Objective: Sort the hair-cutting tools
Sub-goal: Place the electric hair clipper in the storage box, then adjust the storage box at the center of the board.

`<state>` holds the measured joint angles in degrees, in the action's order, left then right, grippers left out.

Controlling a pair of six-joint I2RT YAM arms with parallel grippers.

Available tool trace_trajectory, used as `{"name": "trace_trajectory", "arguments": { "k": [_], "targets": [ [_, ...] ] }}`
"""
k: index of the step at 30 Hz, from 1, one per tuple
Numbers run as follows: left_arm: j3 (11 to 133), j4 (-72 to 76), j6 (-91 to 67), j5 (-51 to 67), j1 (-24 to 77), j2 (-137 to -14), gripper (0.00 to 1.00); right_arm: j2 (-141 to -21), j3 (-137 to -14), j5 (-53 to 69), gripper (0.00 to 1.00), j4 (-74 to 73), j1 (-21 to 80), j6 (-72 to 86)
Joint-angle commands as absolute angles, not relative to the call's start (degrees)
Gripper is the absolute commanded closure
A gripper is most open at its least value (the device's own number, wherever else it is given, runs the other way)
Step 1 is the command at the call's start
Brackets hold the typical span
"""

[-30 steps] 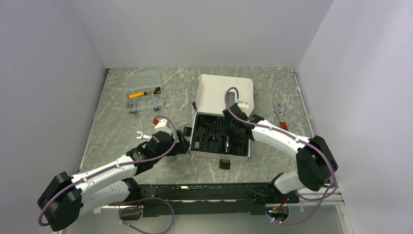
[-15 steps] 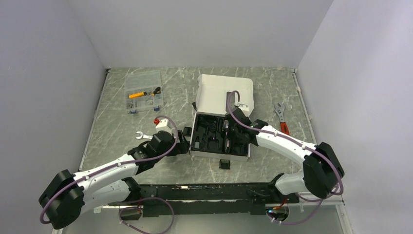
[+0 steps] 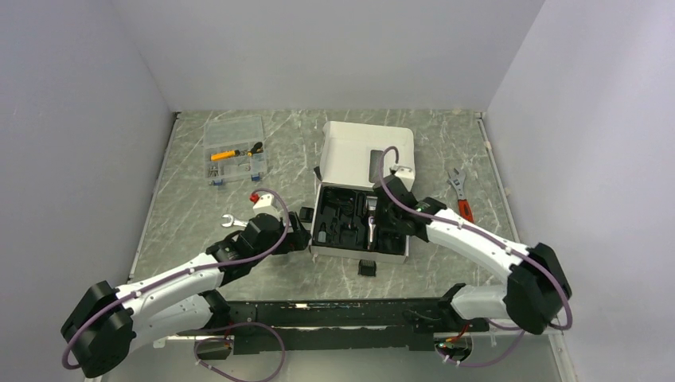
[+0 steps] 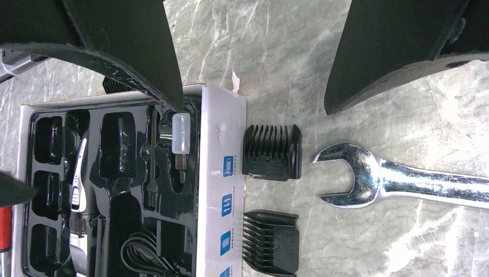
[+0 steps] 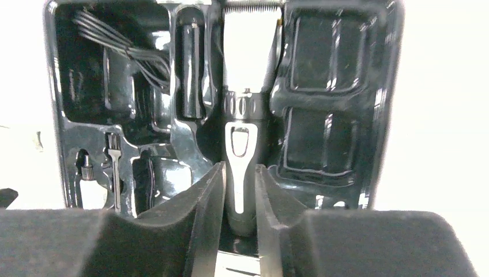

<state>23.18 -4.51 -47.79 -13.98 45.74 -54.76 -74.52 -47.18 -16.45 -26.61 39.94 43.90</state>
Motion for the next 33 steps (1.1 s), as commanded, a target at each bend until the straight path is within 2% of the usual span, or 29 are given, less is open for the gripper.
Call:
{"name": "trace_trajectory", "arguments": {
  "k": [1, 3, 6, 16, 23, 33],
  "targets": [
    [24.79, -4.57, -47.98, -14.87, 45.76, -53.61, 0.02, -68.62, -50.13, -24.18, 0.64, -29.35, 38.64, 42.01],
    [25.25, -4.66, -47.62, -15.01, 45.79, -53.57, 0.01, -66.82, -48.75, -23.64, 0.55, -30.57, 34.89, 41.8],
    [25.77, -4.97, -47.1, -15.03, 45.71, -53.49, 0.01, -63.33, -42.94, -18.67, 0.5, -28.05, 28.47, 41.95],
    [25.78, -13.75, -45.8, -20.04, 45.79, -44.82, 0.01, -54.56, -31.39, -15.05, 0.49, -21.44, 26.41, 43.41],
    [25.02, -16.59, -47.11, -20.84, 45.17, -43.88, 0.01, -57.5, -30.61, -15.51, 0.49, -20.26, 25.38, 42.95],
    [25.52, -12.76, -46.64, -14.12, 40.36, -48.27, 0.03, -63.89, -30.56, -8.31, 0.52, -15.47, 16.31, 40.53]
  ]
}}
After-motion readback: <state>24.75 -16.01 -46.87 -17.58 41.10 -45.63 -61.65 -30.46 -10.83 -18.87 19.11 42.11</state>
